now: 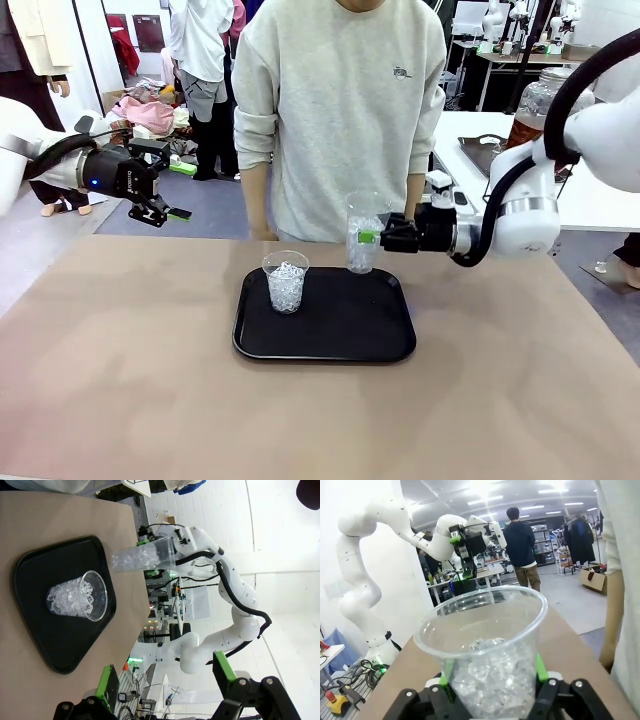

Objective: Pour the drink into the iced cup.
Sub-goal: Pick up the iced cup indicated by the human and present it to them, then open the gripper to release the iced cup you were holding.

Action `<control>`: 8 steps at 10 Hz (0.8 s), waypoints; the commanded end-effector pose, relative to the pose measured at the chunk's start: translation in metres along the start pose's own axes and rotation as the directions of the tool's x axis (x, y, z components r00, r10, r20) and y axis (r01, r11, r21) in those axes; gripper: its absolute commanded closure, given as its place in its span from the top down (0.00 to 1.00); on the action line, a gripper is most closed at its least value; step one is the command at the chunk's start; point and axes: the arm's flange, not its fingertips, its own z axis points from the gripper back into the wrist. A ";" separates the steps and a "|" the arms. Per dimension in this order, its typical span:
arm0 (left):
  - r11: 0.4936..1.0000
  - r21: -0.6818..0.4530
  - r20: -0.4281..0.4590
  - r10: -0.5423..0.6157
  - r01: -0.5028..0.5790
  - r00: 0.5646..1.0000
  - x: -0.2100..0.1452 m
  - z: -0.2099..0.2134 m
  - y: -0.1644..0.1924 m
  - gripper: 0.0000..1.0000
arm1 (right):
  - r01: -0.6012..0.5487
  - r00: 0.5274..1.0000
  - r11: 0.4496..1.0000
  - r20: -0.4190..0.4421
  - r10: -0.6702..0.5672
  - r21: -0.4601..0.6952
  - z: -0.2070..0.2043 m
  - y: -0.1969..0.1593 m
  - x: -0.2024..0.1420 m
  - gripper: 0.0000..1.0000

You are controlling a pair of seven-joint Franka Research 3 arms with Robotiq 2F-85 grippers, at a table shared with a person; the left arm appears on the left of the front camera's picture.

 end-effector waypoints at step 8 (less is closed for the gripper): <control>1.000 -0.009 0.007 -0.001 0.001 1.000 -0.002 -0.001 -0.003 1.00 | 0.023 0.999 0.999 -0.044 -0.022 0.034 -0.001 -0.009 0.044 0.73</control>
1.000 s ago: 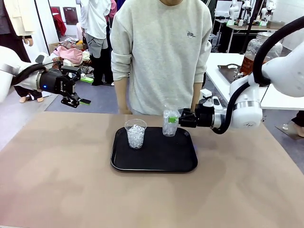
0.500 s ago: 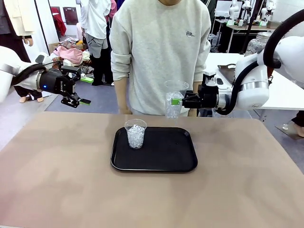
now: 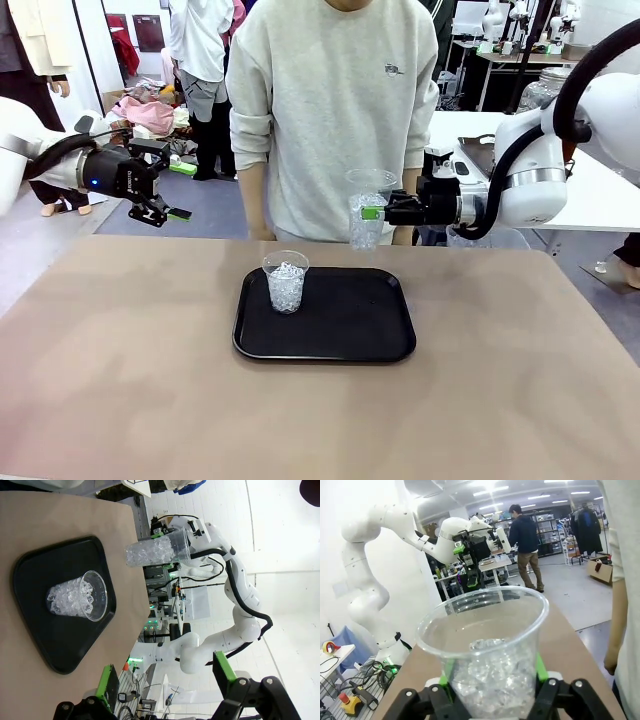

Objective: Pour the drink into the iced cup.
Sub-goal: Open the gripper to release the iced cup you were holding.

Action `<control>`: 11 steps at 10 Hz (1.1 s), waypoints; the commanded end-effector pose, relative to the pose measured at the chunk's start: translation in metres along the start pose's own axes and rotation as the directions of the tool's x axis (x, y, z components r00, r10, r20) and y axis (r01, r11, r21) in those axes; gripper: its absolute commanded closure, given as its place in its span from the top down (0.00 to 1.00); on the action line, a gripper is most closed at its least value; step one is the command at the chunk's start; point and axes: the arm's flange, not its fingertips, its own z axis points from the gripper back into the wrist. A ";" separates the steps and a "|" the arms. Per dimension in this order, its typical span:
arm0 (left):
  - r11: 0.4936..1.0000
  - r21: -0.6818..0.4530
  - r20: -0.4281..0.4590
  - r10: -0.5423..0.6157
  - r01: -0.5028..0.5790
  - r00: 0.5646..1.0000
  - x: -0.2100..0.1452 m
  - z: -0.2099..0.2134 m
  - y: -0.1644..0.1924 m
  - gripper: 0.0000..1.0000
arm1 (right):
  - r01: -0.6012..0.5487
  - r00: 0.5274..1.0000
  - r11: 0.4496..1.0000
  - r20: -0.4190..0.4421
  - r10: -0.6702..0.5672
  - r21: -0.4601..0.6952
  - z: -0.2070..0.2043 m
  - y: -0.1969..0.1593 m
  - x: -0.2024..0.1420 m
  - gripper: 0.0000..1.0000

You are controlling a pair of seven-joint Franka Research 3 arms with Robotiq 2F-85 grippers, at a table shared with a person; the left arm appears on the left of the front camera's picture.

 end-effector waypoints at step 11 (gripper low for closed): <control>1.000 -0.009 0.007 -0.001 0.001 1.000 -0.002 -0.001 -0.003 1.00 | -0.016 1.000 1.000 0.010 0.016 -0.004 -0.001 0.000 0.004 0.73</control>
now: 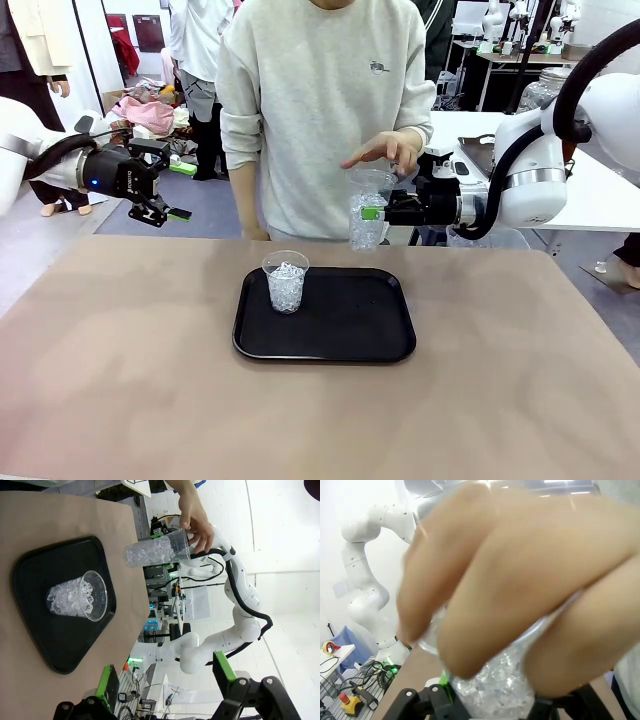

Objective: Pour the drink into the iced cup.
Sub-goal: Open the gripper to release the iced cup you were holding.

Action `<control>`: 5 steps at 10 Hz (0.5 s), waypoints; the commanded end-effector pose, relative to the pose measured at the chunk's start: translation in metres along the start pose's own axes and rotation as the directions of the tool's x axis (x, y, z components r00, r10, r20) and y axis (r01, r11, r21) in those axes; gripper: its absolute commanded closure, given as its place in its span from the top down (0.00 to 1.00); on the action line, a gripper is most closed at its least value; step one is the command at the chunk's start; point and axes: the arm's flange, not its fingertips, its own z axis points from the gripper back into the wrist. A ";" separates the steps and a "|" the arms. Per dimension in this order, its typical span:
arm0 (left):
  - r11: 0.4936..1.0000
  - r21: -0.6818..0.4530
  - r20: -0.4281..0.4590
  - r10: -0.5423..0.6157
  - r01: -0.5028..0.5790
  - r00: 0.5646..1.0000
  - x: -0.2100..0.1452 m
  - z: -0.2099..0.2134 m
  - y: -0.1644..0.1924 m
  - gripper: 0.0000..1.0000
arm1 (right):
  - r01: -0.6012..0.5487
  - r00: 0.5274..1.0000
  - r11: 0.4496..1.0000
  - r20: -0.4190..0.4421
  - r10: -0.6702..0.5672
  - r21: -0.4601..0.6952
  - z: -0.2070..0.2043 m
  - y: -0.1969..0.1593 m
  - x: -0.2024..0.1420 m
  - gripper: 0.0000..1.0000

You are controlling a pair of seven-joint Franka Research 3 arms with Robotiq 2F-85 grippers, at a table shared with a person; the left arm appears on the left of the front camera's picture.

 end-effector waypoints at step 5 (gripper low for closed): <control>1.000 -0.009 0.007 -0.001 0.001 1.000 -0.002 -0.001 -0.003 1.00 | -0.016 1.000 1.000 0.009 0.016 -0.004 -0.001 0.000 0.004 0.73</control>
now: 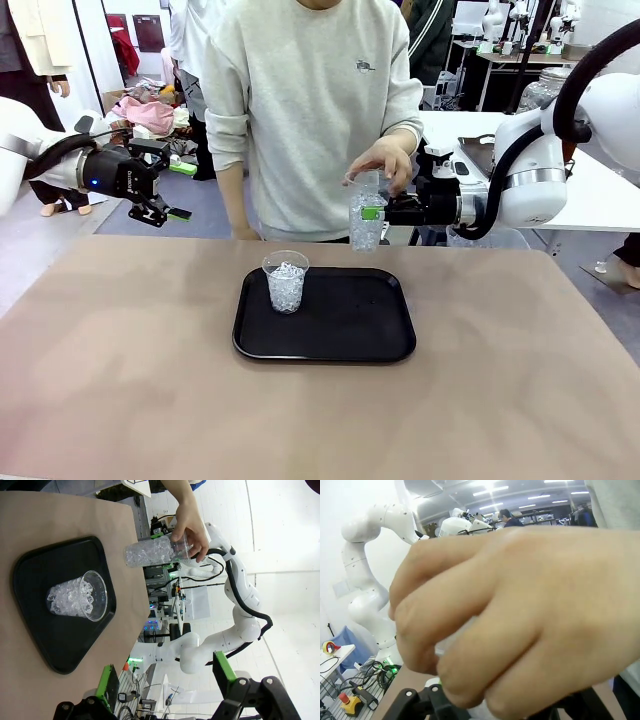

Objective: Pour the drink into the iced cup.
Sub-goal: Open the gripper to release the iced cup you were holding.

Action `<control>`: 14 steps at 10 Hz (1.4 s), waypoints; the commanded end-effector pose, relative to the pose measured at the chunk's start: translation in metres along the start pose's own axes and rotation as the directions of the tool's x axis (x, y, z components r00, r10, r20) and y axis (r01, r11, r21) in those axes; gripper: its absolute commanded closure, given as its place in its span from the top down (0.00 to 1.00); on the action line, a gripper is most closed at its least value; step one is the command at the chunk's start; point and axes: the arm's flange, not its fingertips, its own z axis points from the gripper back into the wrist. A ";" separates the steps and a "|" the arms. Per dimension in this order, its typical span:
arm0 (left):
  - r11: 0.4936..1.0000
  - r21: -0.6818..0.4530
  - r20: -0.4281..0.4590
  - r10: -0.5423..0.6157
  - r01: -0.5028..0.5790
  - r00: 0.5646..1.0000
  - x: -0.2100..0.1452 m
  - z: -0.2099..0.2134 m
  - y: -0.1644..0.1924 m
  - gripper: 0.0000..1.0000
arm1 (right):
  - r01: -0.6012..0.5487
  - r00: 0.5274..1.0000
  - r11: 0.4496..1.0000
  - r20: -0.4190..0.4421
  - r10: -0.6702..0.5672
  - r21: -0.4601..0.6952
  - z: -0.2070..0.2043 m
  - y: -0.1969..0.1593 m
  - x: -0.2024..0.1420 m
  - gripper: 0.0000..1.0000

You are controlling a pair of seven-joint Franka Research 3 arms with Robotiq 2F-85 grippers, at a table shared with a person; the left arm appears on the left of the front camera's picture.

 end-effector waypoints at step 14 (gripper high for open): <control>1.000 -0.009 0.007 -0.001 0.001 1.000 -0.002 -0.001 -0.003 1.00 | -0.016 1.000 1.000 0.009 0.016 -0.004 -0.001 0.000 0.004 0.73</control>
